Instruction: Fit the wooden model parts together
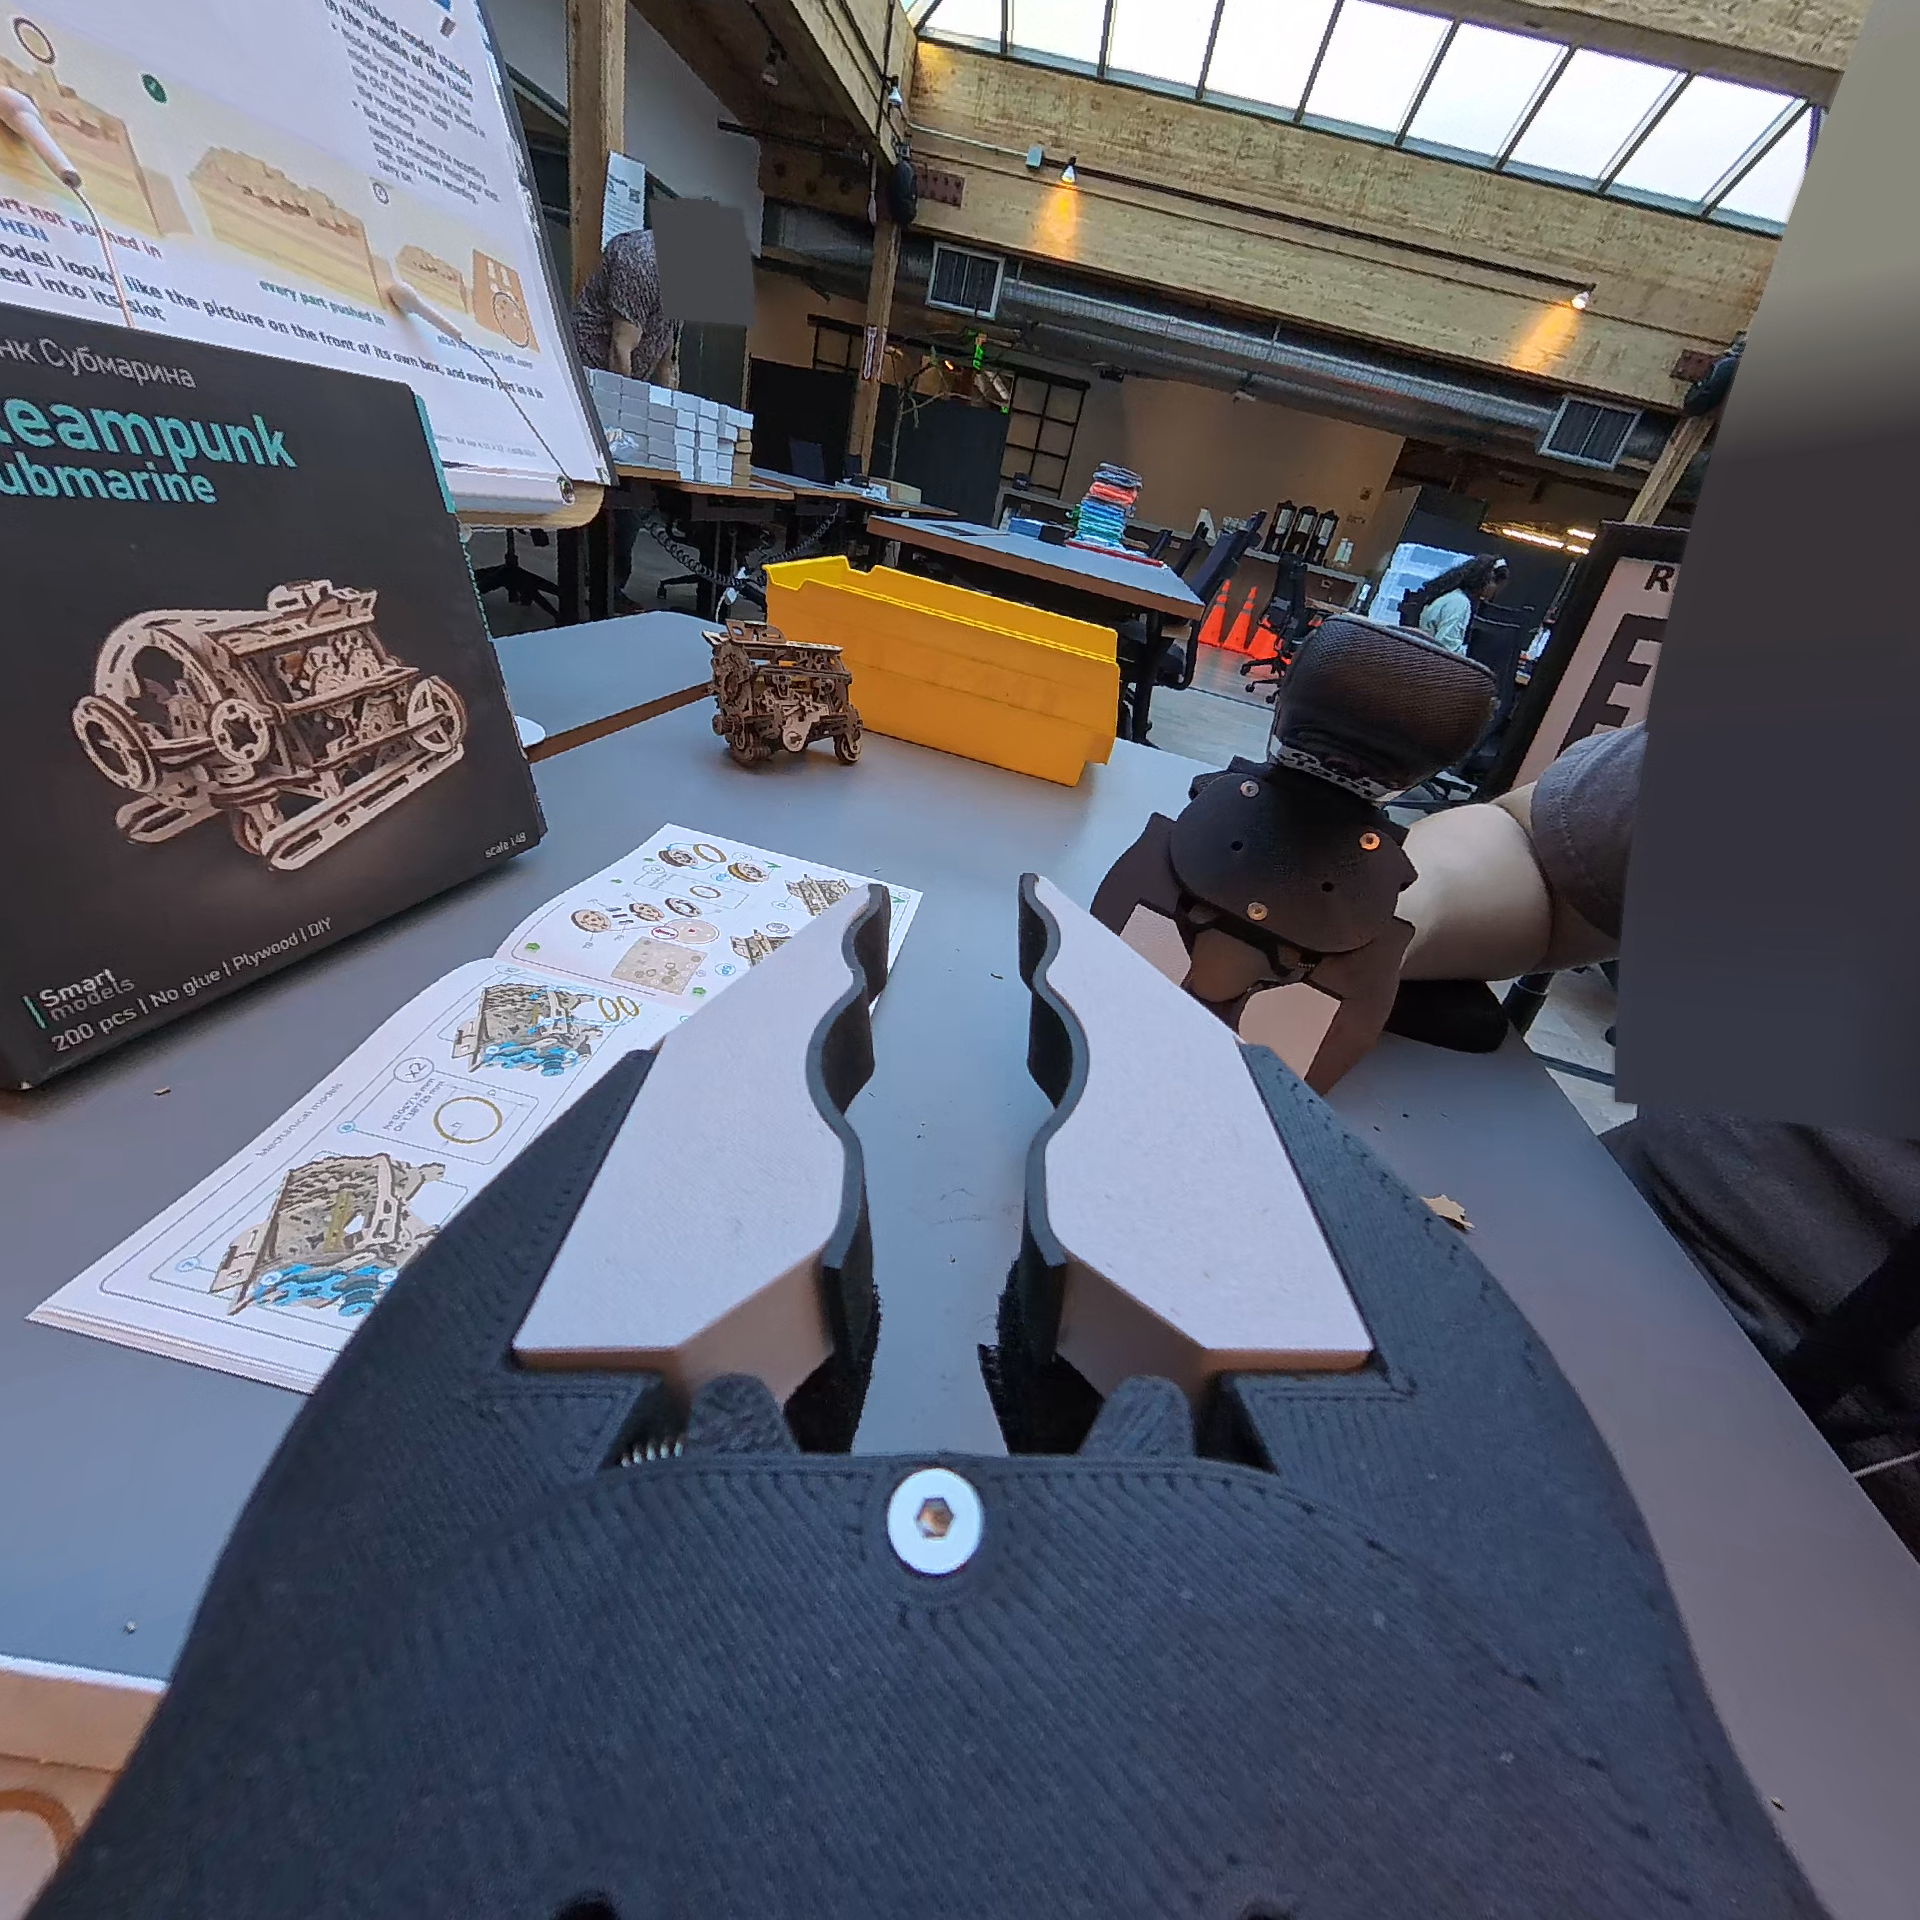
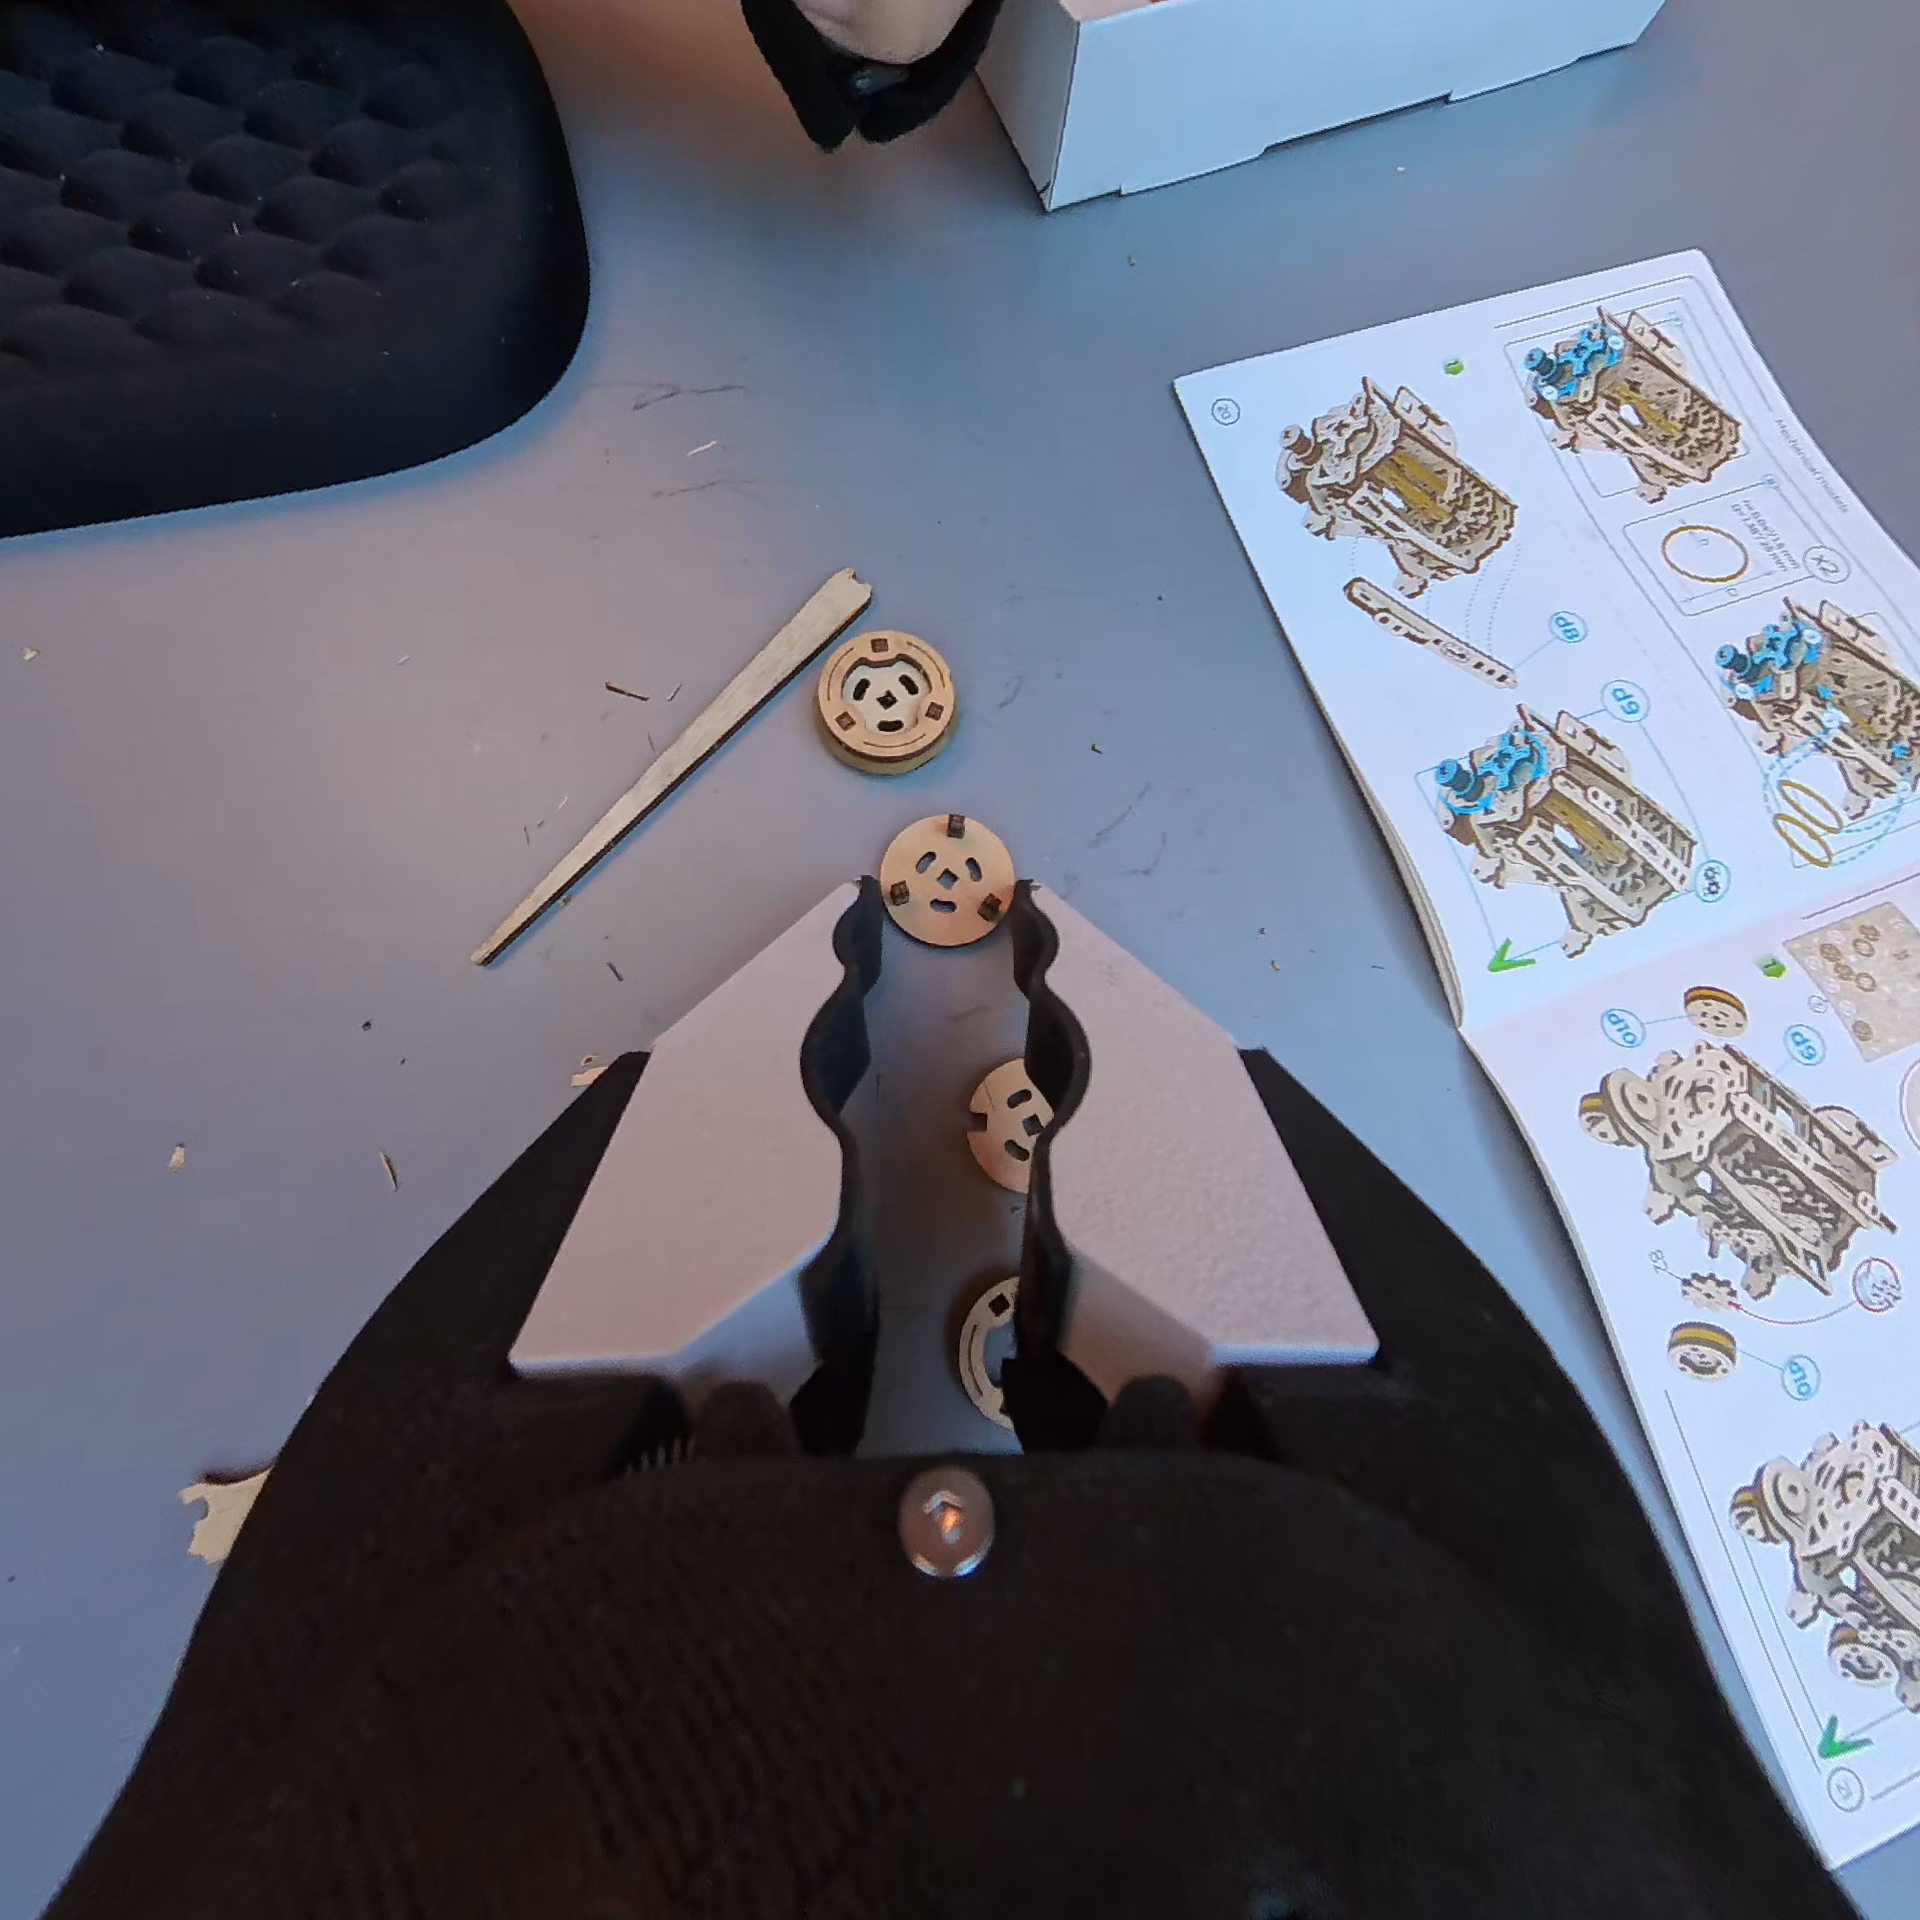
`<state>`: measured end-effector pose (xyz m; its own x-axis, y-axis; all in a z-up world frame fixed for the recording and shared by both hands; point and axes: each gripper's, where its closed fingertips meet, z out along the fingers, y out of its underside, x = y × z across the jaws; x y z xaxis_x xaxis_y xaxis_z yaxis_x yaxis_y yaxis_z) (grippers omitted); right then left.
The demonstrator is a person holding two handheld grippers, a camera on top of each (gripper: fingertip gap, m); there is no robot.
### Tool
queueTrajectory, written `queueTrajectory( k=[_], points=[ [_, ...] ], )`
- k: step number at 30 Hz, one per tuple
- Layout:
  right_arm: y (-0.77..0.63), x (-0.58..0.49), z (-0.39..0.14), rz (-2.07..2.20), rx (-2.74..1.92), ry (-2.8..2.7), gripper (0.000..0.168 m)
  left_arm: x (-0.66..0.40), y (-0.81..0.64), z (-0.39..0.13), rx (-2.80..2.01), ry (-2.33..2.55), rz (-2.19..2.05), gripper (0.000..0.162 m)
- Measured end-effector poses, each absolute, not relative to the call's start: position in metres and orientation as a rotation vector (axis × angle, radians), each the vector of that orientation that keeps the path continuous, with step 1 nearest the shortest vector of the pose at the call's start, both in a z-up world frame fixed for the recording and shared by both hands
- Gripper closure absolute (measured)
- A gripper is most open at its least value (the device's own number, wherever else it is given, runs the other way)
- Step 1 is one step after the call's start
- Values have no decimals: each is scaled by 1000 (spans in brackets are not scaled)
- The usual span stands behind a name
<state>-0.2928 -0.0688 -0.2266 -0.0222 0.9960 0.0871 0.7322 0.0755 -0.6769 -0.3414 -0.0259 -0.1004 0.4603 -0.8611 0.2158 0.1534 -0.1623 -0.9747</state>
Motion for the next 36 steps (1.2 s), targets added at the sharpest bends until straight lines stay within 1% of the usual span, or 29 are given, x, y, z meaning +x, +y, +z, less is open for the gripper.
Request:
queueTrajectory(
  k=[13, 17, 31, 34, 36],
  points=[
    [-67, -294, -226, 612, -1695, -1802, 143, -342, -26, -101, -1462, 658, -1019, 139],
    [-66, -294, -226, 607, -1685, -1801, 140, -343, -26, -101, -1462, 657, -1019, 140],
    [-66, -291, -225, 579, -1658, -1829, 141, -342, -26, -101, -1462, 659, -1020, 139],
    [-66, -290, -224, 553, -1642, -1839, 138, -342, -26, -100, -1462, 658, -1019, 139],
    [-67, -289, -224, 533, -1627, -1850, 132, -342, -26, -101, -1463, 659, -1020, 139]
  ],
)
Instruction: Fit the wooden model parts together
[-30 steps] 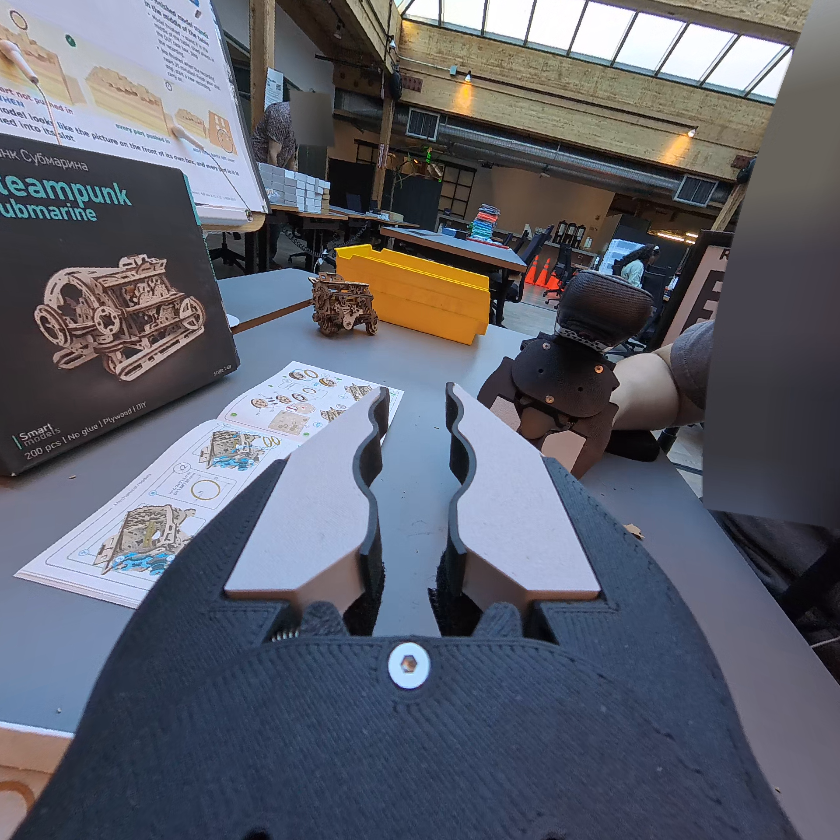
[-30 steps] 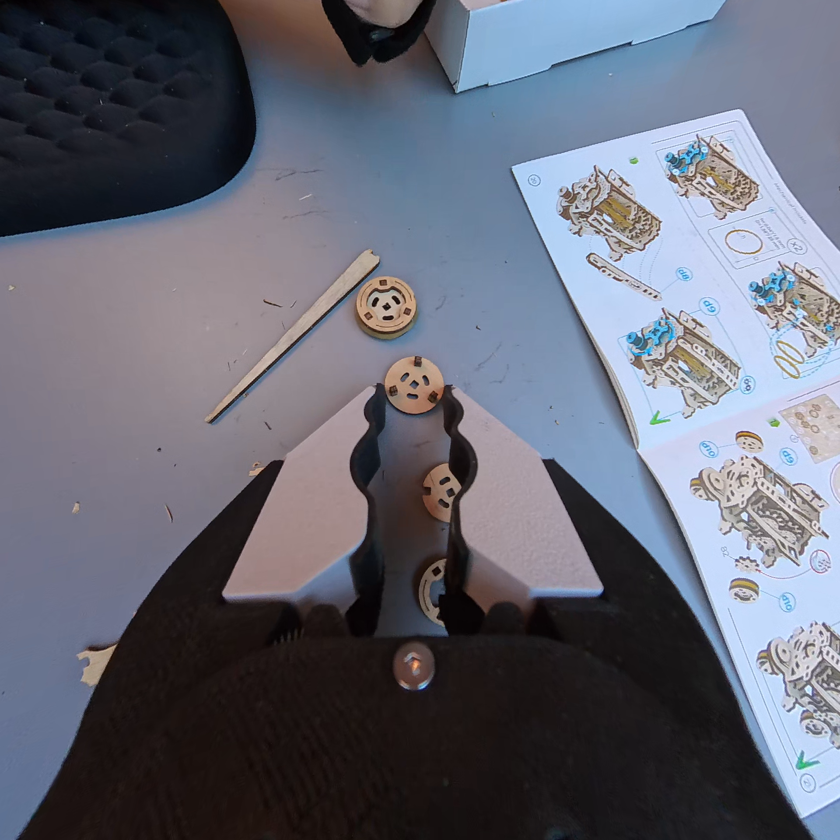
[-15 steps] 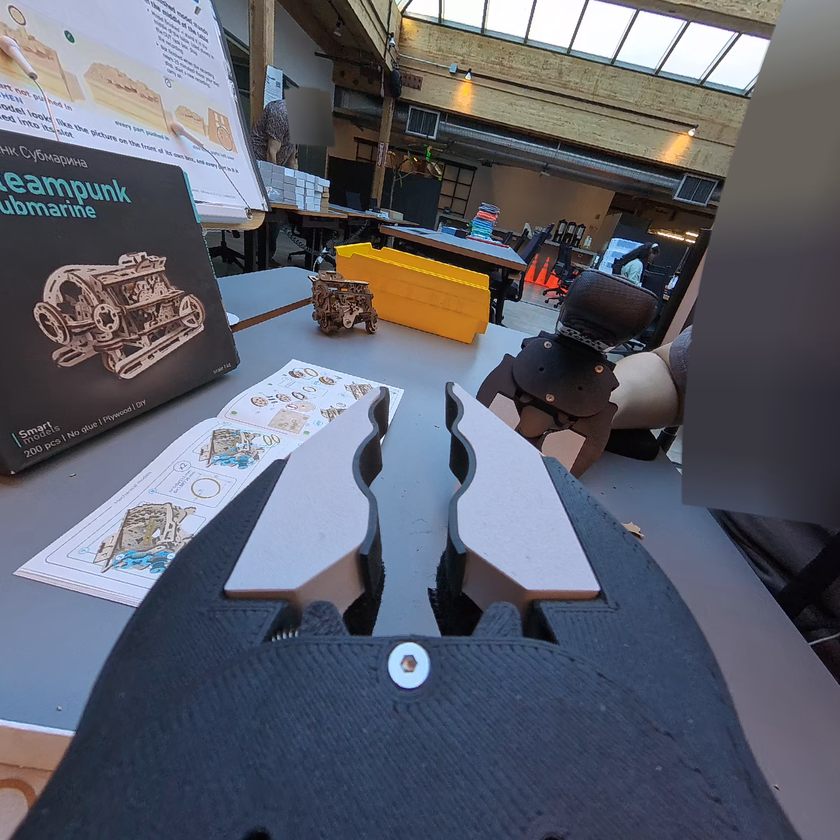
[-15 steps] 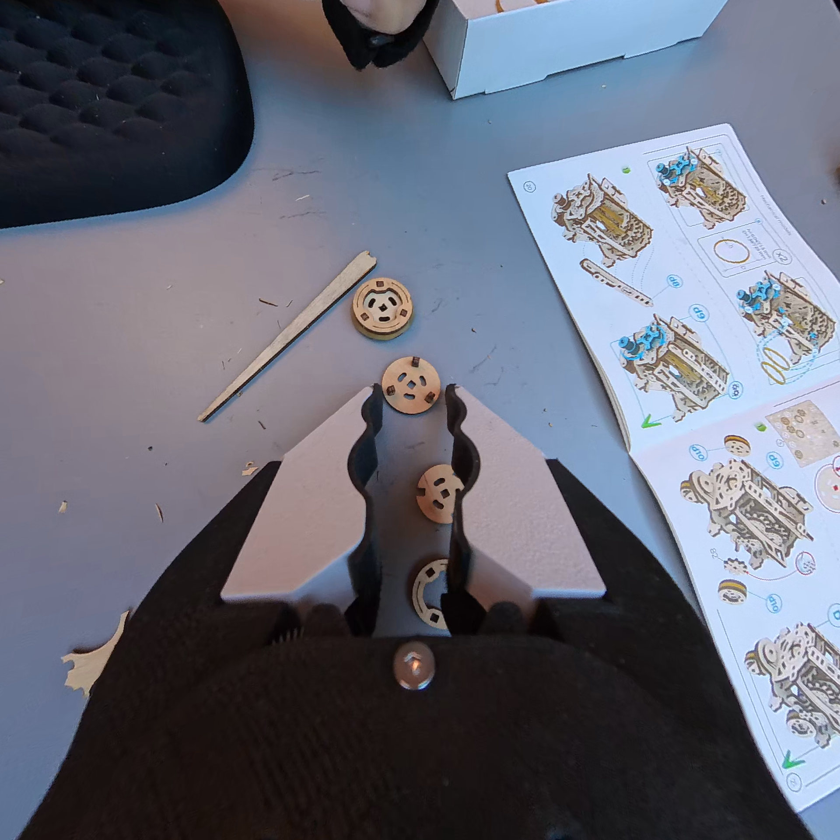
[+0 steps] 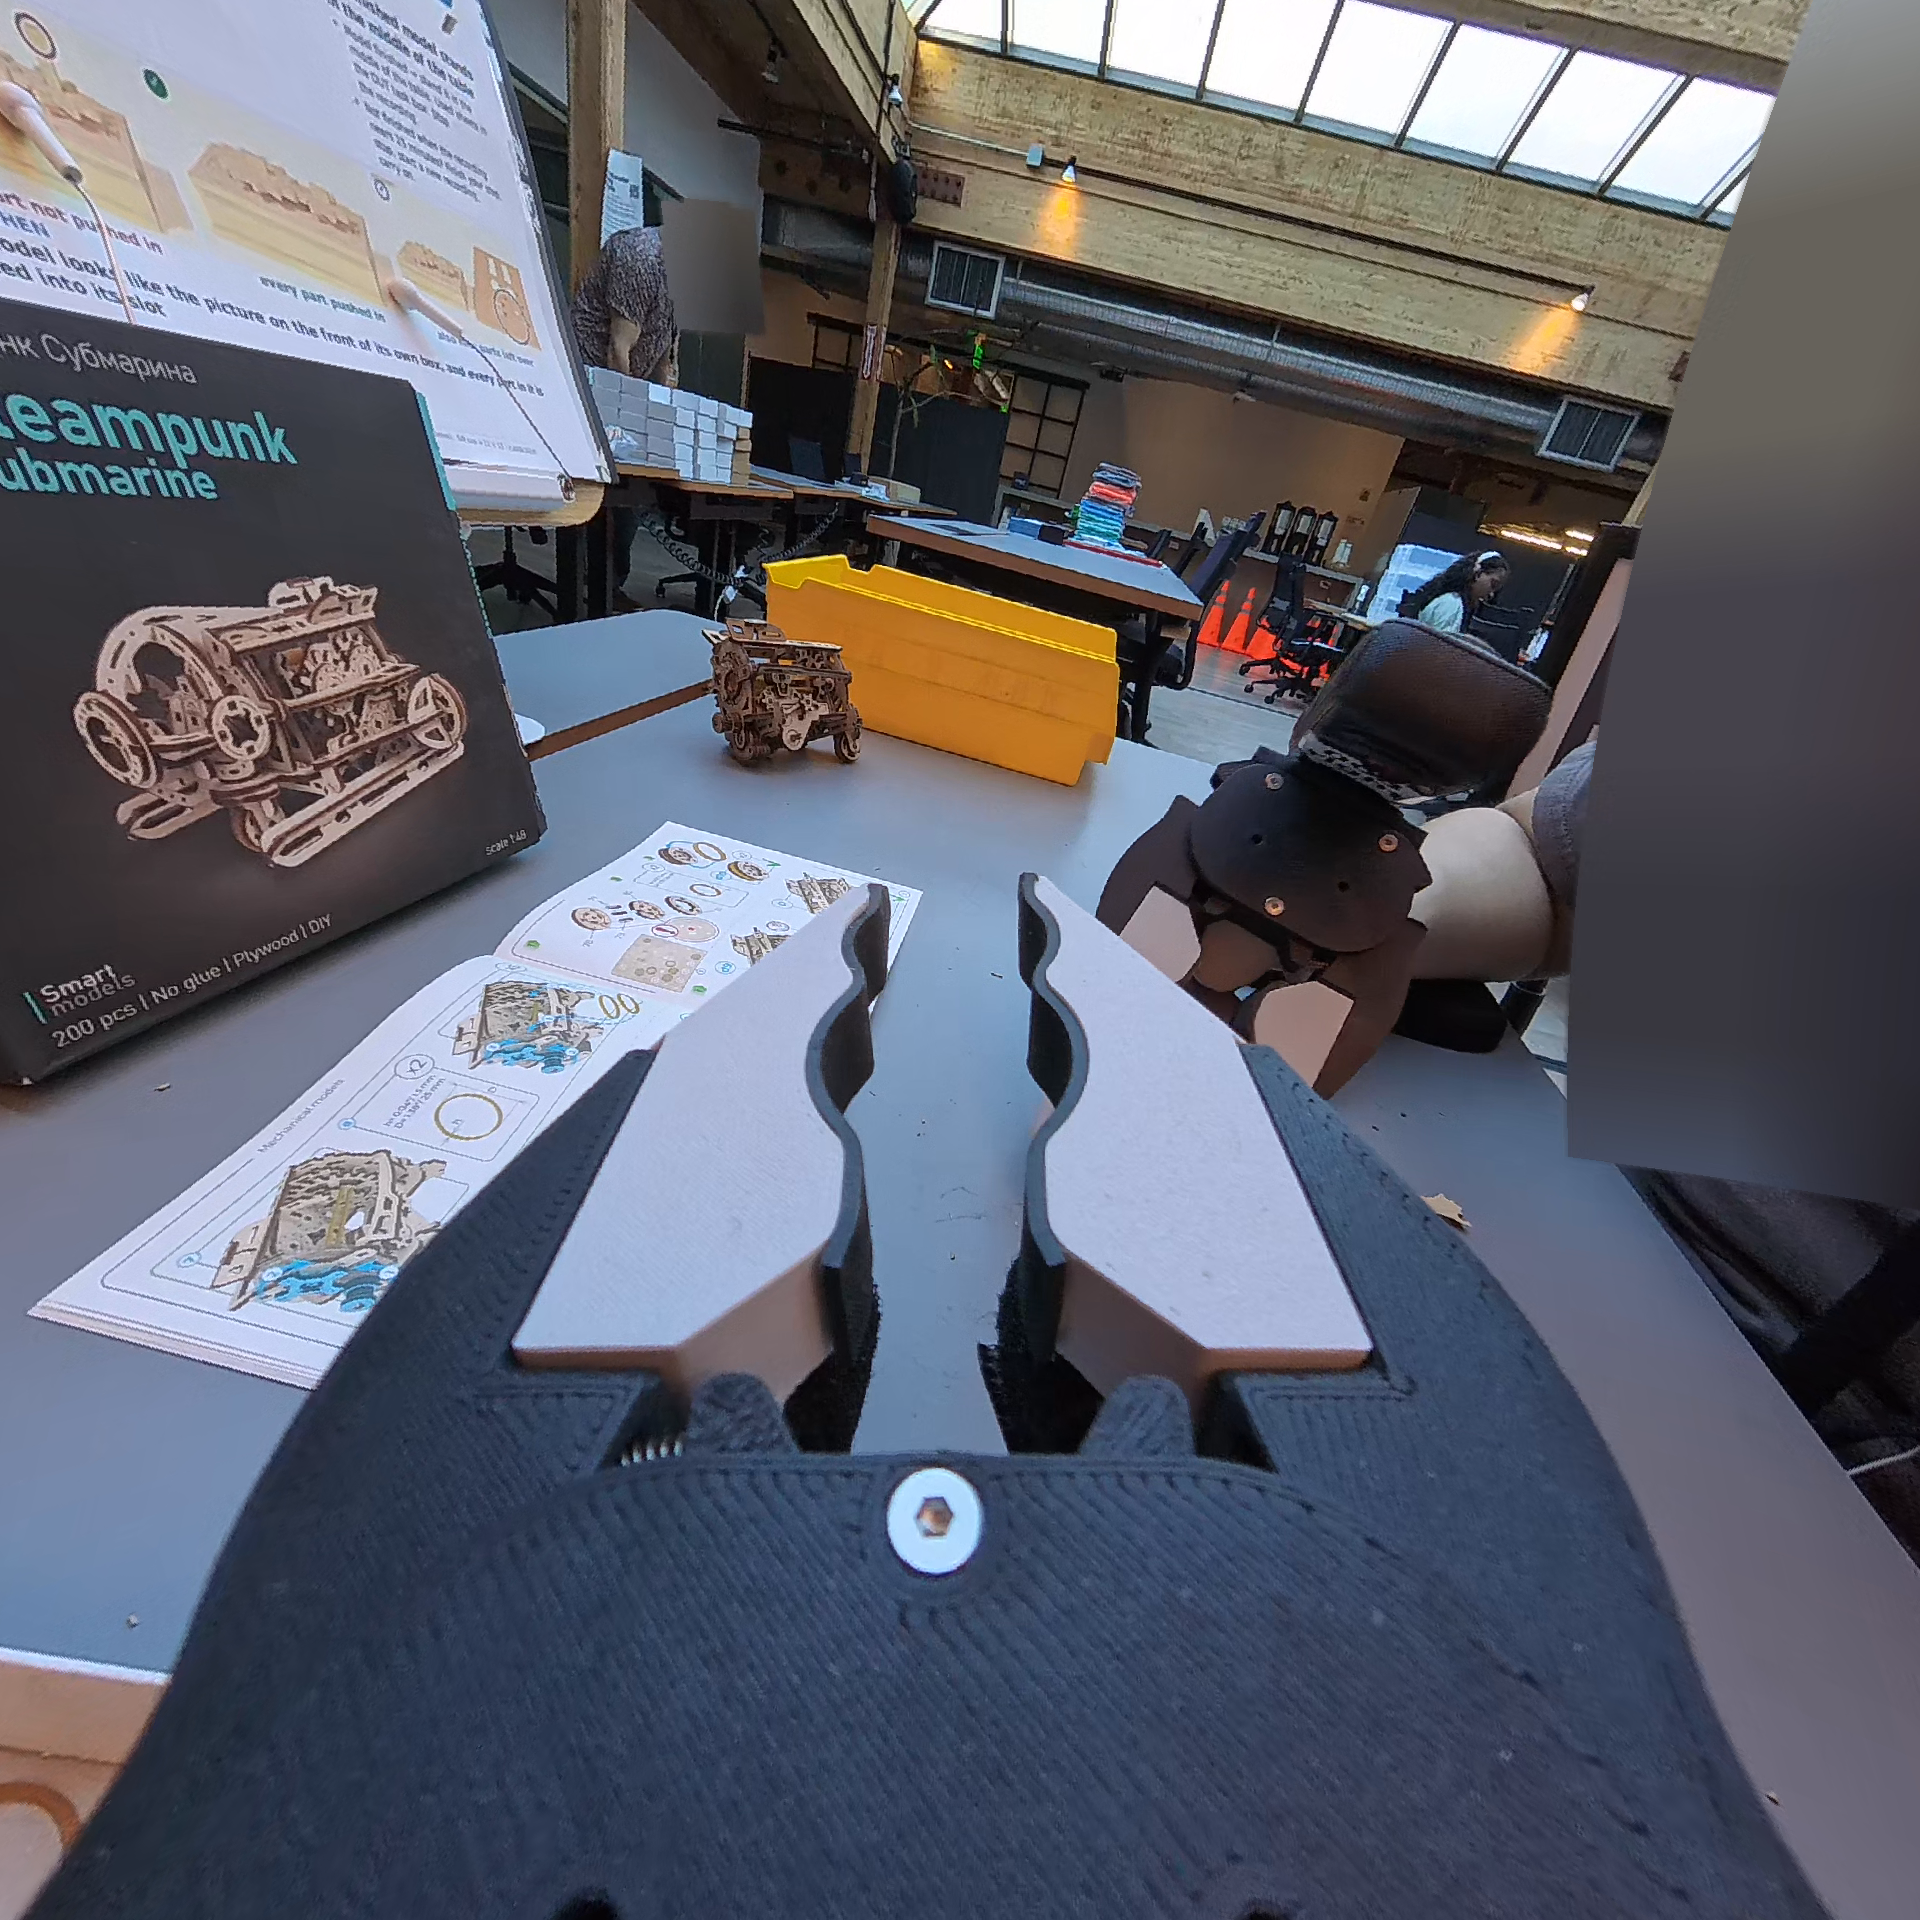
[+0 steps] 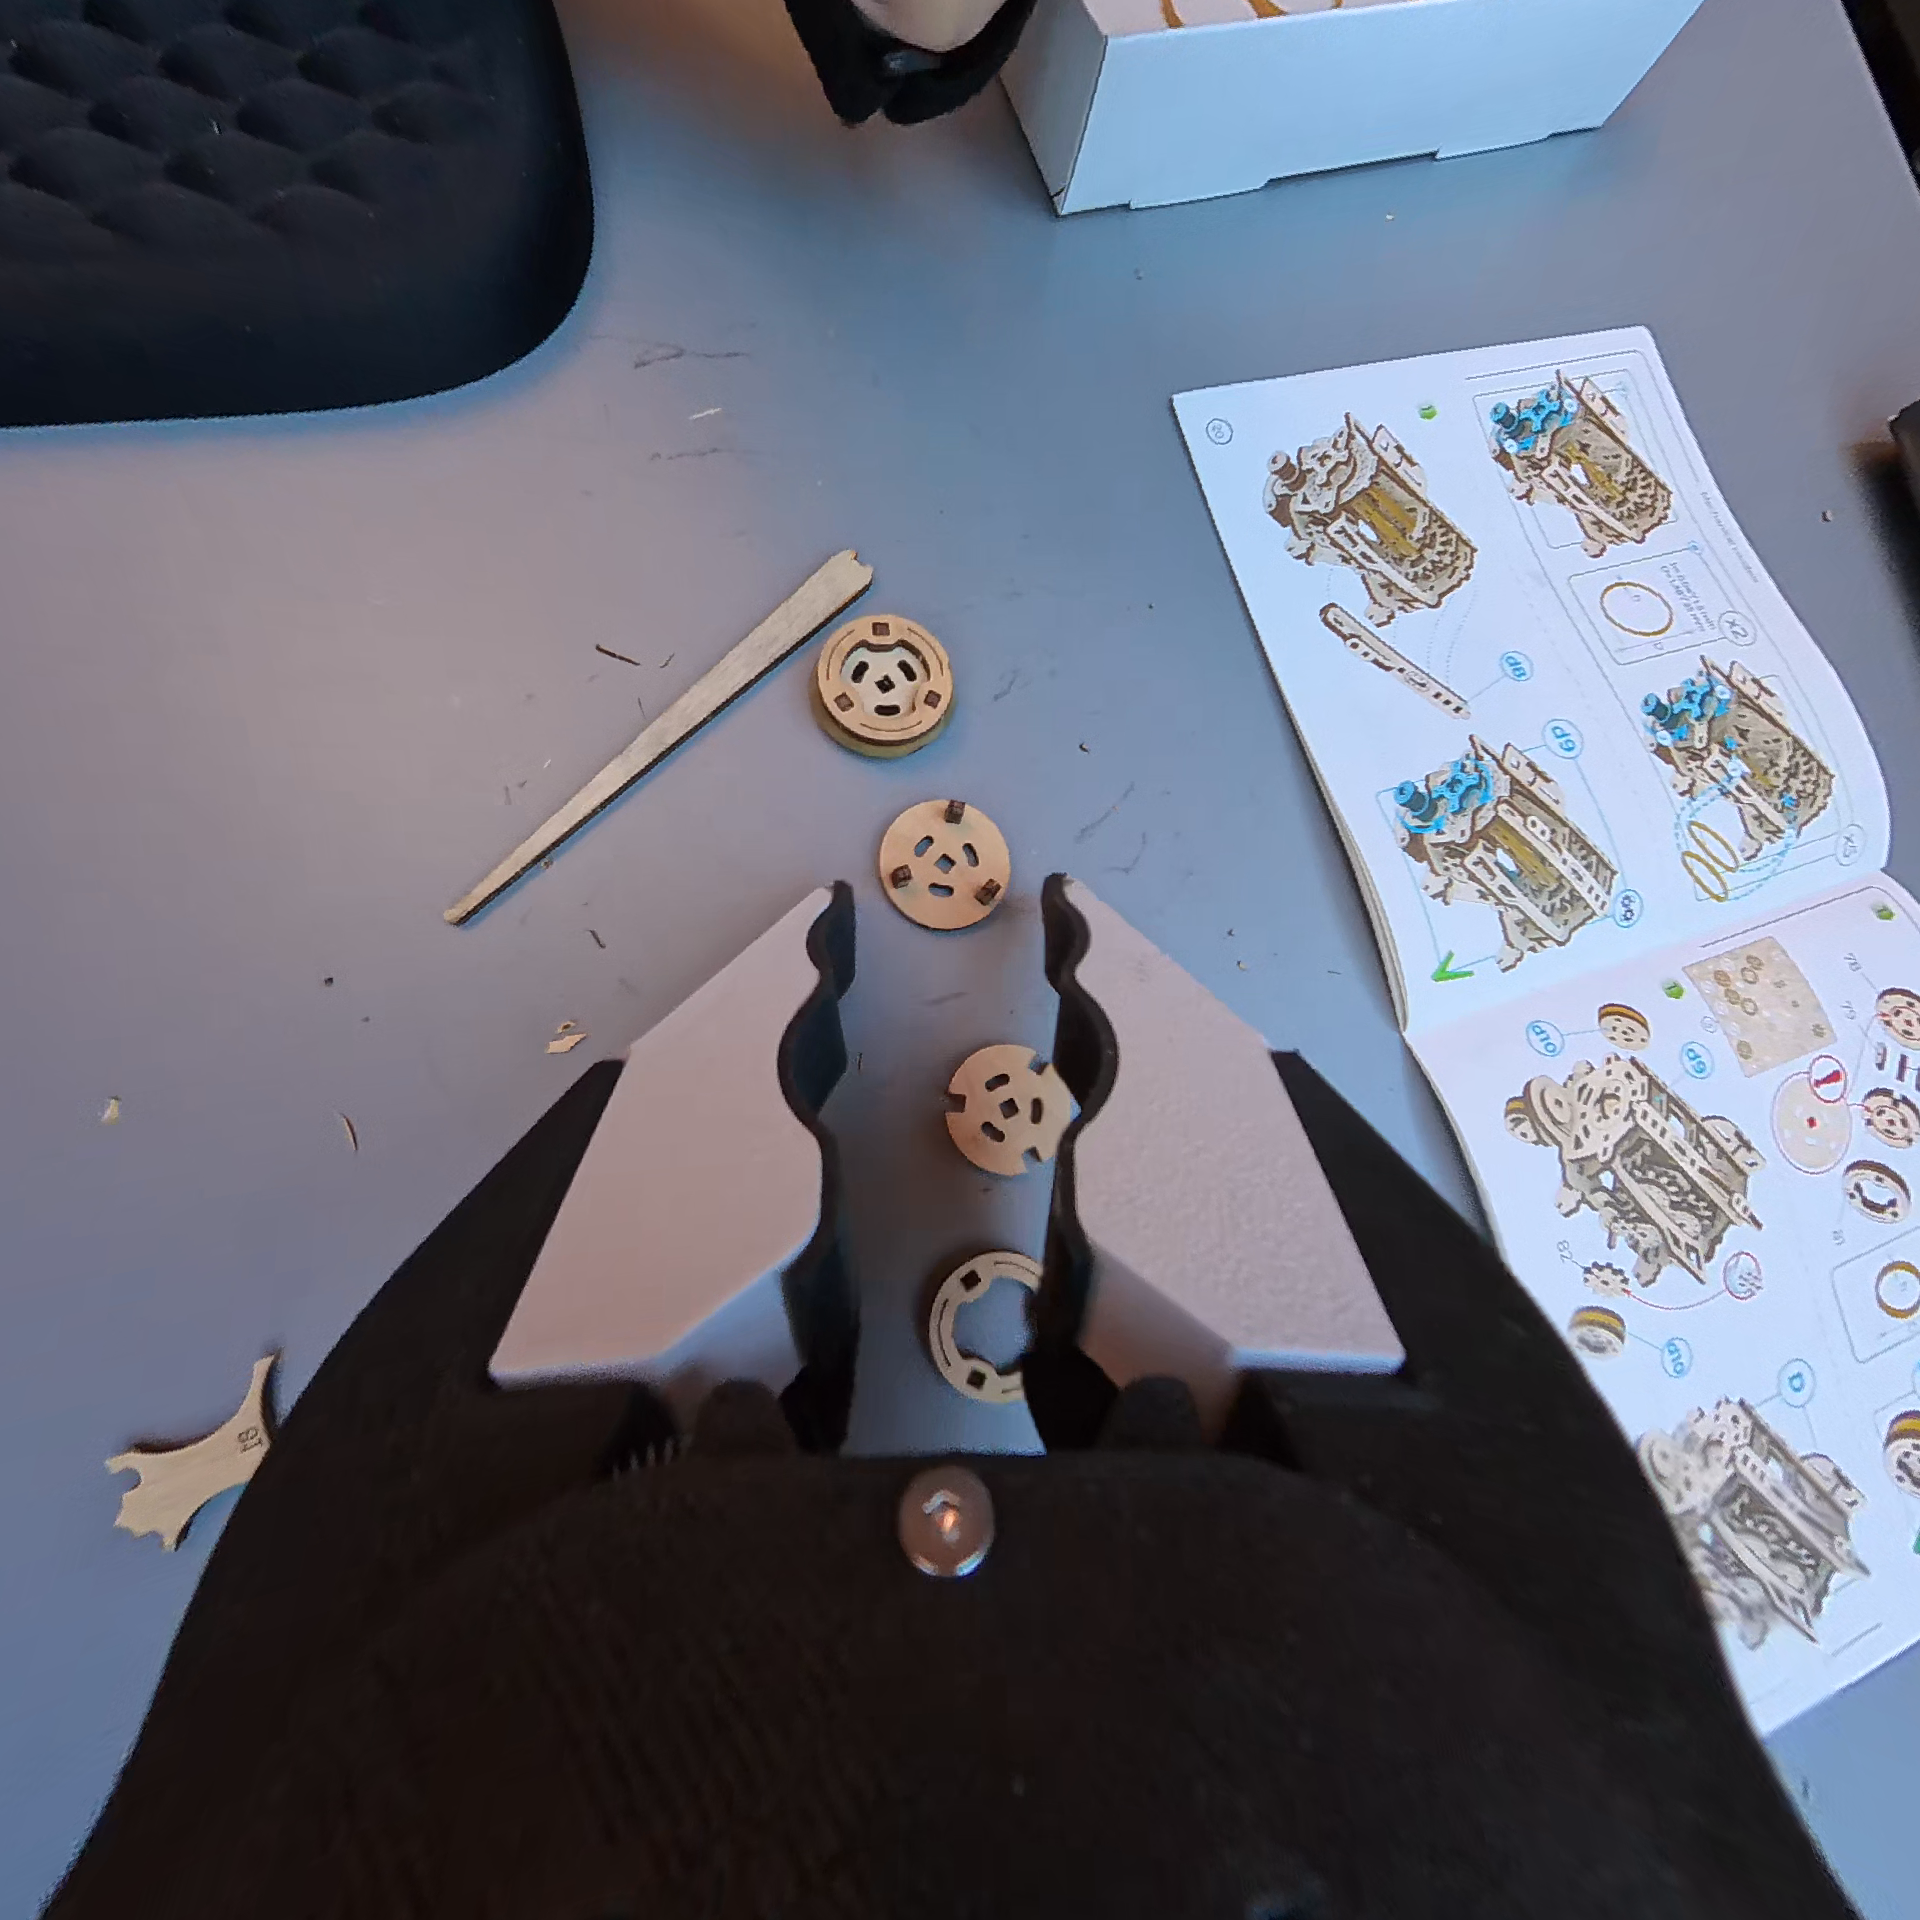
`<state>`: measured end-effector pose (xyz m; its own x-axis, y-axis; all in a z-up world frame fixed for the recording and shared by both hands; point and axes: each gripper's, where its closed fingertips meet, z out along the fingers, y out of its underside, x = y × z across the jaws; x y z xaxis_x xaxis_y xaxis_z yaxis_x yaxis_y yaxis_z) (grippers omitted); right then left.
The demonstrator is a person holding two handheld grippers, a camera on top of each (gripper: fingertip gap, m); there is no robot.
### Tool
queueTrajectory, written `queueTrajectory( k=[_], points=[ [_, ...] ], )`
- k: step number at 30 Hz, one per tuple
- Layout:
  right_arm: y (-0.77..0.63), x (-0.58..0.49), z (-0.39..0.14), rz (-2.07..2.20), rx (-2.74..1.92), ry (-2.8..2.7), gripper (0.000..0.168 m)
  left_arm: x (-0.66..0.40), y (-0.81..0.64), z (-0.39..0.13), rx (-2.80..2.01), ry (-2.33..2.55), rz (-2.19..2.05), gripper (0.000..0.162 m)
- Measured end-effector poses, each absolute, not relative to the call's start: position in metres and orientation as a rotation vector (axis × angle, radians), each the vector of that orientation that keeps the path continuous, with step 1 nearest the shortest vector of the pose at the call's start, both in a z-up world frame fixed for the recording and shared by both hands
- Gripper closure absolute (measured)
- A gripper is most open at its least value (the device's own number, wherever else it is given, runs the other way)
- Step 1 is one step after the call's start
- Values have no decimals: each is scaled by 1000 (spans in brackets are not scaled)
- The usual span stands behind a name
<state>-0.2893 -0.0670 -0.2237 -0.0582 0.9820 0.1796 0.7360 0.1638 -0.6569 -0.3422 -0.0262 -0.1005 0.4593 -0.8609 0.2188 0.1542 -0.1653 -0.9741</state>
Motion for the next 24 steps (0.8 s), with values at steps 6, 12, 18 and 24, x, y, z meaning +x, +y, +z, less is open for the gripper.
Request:
queueTrajectory(
  k=[6, 12, 18, 24],
  points=[
    [-66, -280, -198, 560, -1543, -1760, 126, -344, -25, -100, -1460, 649, -1021, 139],
    [2, -230, -134, 453, -1408, -1333, 130, -342, -25, -102, -1468, 658, -1012, 139],
    [34, -195, -128, 465, -1502, -1146, 137, -343, -25, -103, -1474, 657, -1006, 139],
    [36, -197, -141, 503, -1557, -1154, 139, -343, -24, -103, -1475, 655, -1006, 139]
  ],
)
